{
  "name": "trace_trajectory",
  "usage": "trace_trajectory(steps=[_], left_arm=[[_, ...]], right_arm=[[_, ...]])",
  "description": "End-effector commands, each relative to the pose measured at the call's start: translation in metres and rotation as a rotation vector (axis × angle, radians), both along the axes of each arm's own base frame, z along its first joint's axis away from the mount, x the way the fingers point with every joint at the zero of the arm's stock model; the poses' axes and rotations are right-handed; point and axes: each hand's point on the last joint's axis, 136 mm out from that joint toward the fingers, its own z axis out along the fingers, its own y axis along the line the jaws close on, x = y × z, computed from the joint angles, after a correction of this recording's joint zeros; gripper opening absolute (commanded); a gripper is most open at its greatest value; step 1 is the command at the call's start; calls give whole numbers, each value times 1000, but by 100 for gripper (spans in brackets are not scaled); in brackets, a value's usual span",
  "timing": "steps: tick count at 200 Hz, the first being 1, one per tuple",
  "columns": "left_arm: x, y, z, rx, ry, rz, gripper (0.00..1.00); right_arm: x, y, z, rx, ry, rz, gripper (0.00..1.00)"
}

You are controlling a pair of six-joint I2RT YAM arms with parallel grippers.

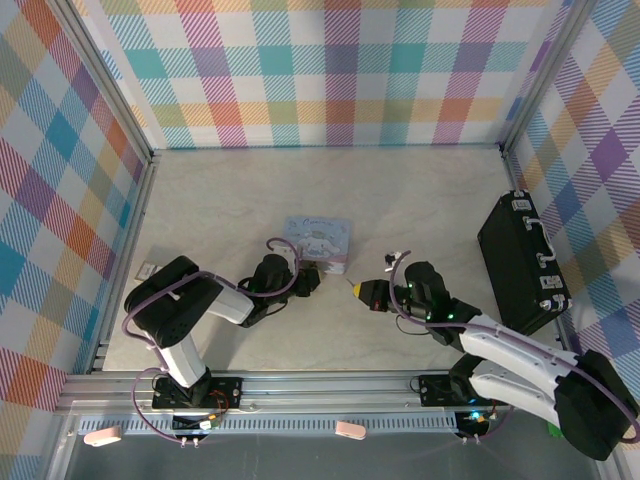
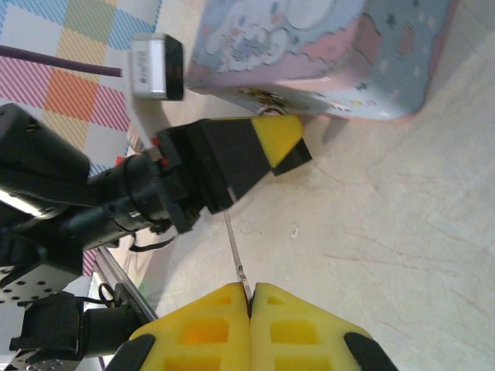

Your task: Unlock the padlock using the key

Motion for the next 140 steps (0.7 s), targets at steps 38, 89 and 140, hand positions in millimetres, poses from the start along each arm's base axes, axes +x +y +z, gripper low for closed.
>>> trace_trajectory(steps=[38,89,140], left_arm=[[-1,-12,28,-86,148,44,9],[3,-23,49,-197,206,65,6],[8,-30,62,-323,243,103,4]], right_arm=[[2,18,-9,159,162,-29,0],[7,37,-13,255,224,2,0],[19,55,-12,377,299,7,0]])
